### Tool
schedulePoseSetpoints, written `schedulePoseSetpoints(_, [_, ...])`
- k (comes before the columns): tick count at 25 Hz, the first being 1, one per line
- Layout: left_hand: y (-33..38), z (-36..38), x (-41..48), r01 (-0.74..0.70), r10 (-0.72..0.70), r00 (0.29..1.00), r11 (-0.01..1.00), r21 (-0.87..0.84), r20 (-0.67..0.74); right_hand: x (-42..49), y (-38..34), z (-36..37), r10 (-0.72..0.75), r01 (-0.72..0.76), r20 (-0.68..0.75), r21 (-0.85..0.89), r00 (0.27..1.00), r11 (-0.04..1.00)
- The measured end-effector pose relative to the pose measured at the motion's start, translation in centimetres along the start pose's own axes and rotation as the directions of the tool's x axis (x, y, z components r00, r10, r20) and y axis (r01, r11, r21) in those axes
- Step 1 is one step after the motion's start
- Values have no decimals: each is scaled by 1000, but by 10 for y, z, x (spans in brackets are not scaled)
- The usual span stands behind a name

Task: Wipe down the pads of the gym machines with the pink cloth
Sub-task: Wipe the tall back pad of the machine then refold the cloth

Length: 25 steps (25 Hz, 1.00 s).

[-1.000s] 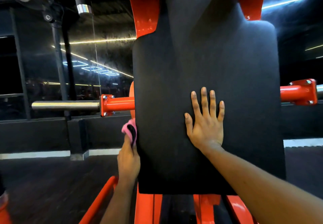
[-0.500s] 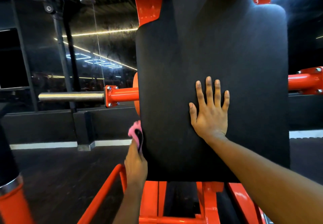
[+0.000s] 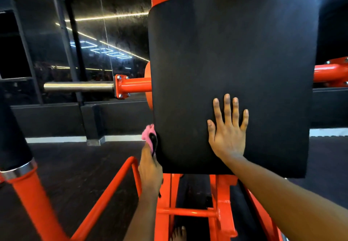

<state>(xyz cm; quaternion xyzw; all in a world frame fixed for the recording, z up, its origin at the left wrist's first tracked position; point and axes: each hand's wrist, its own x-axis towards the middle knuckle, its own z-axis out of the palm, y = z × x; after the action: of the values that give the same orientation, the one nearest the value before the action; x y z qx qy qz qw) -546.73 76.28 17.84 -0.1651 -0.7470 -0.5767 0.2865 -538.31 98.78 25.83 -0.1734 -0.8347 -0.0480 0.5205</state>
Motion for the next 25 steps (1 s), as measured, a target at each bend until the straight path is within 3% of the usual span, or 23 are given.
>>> schedulePoseSetpoints(3, [-30, -2, -37, 185, -186, 980, 982, 24, 74, 0, -3, -1, -4, 4, 4, -9, 1000, 1000])
schedulePoseSetpoints(9, [2, -8, 4, 119, -122, 991, 991, 62, 48, 0, -4, -1, 10, -10, 6, 11, 1000, 1000])
schedulePoseSetpoints(13, [9, 3, -31, 204, -205, 979, 978, -42, -20, 1, -4, 3, 6, -6, -7, 0, 1000, 1000])
schedulePoseSetpoints(19, [5, -32, -46, 293, -304, 938, 952, 91, 166, -3, -9, -21, -1, -4, 58, 85, 998, 996])
schedulePoseSetpoints(21, [11, -52, -50, 322, -341, 927, 937, 135, 155, -4, -13, -35, 26, -43, 100, 168, 995, 985])
schedulePoseSetpoints(23, [26, -72, -54, 282, -289, 949, 957, 71, 125, -19, -17, -47, 54, -83, 95, 332, 994, 939])
schedulePoseSetpoints(25, [50, -84, -49, 195, -187, 970, 980, -34, 157, -50, -24, -49, 65, -96, 73, 612, 995, 785])
